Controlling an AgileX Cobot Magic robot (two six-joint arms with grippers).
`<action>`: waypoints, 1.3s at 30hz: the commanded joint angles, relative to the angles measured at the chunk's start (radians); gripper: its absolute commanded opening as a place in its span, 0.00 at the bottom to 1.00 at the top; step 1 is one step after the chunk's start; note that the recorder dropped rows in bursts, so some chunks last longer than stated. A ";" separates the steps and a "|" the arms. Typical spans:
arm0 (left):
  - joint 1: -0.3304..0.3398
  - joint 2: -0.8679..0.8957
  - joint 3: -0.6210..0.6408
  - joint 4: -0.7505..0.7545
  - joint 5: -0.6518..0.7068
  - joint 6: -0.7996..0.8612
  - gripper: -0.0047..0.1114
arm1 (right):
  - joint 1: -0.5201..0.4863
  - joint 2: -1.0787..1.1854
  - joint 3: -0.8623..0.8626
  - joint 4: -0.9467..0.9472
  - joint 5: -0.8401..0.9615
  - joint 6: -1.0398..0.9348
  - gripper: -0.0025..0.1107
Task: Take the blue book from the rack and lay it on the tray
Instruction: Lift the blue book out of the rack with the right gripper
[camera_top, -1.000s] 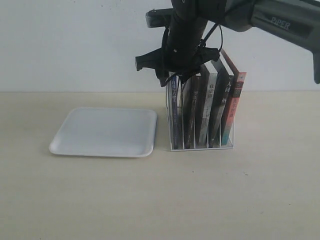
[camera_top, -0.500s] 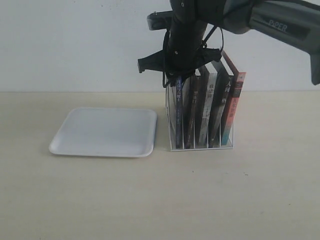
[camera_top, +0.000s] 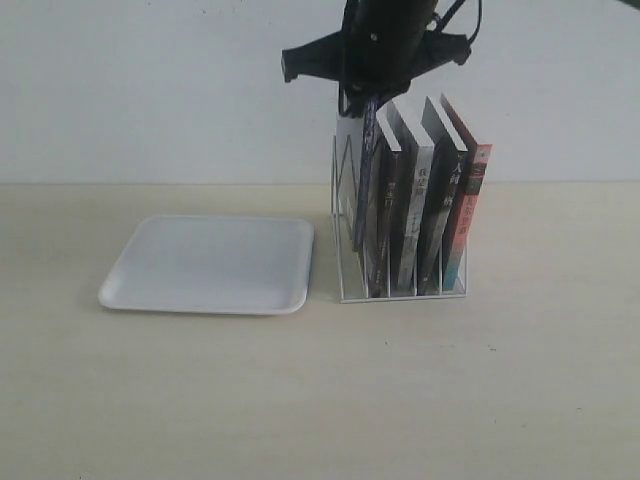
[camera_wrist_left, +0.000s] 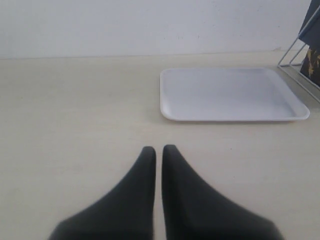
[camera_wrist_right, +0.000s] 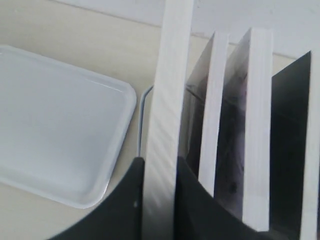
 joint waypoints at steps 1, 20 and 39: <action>0.003 -0.005 0.003 0.001 -0.014 0.003 0.08 | -0.001 -0.094 -0.005 -0.024 -0.019 -0.021 0.02; 0.003 -0.005 0.003 0.001 -0.014 0.003 0.08 | -0.001 -0.329 -0.005 -0.030 -0.036 -0.043 0.02; 0.003 -0.005 0.003 0.001 -0.014 0.003 0.08 | -0.001 -0.323 -0.005 0.026 -0.018 -0.059 0.02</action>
